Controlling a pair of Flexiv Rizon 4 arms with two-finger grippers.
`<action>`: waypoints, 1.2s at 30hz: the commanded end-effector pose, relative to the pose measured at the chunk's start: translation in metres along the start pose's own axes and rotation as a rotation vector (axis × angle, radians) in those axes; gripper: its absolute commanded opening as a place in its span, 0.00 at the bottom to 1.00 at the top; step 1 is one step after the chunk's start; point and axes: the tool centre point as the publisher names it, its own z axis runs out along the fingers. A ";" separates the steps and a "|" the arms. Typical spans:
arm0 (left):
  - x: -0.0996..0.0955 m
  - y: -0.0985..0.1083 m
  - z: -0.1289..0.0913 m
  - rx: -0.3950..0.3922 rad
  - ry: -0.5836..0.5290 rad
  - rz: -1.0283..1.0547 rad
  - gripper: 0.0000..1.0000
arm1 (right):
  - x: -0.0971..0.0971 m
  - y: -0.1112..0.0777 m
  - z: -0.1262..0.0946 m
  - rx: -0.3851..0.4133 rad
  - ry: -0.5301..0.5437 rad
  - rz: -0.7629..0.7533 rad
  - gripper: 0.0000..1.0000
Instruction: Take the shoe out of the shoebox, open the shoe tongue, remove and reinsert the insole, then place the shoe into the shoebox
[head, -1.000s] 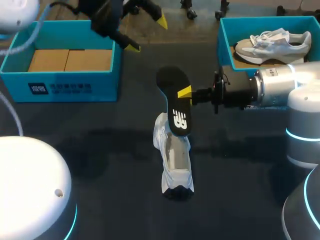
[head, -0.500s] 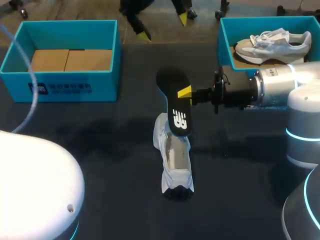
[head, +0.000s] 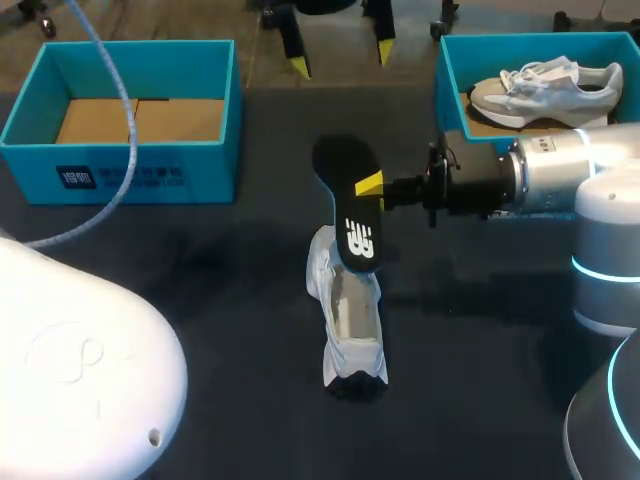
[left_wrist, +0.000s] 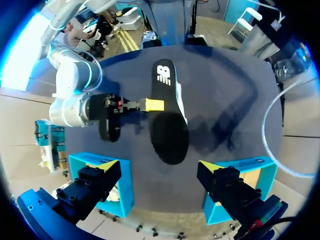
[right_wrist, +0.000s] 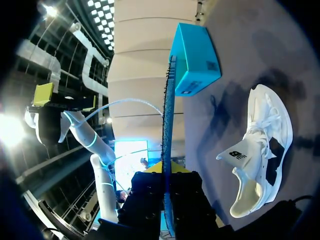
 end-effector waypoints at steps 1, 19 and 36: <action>-0.004 0.004 0.004 0.011 0.100 -0.005 1.00 | 0.000 0.000 0.002 -0.002 0.000 0.000 0.00; 0.039 -0.015 -0.004 -0.020 -0.400 -0.031 1.00 | 0.000 0.000 0.002 -0.002 0.000 0.000 0.00; 0.054 -0.051 0.008 -0.143 -0.530 0.083 1.00 | 0.000 0.000 0.002 -0.002 0.000 0.000 0.00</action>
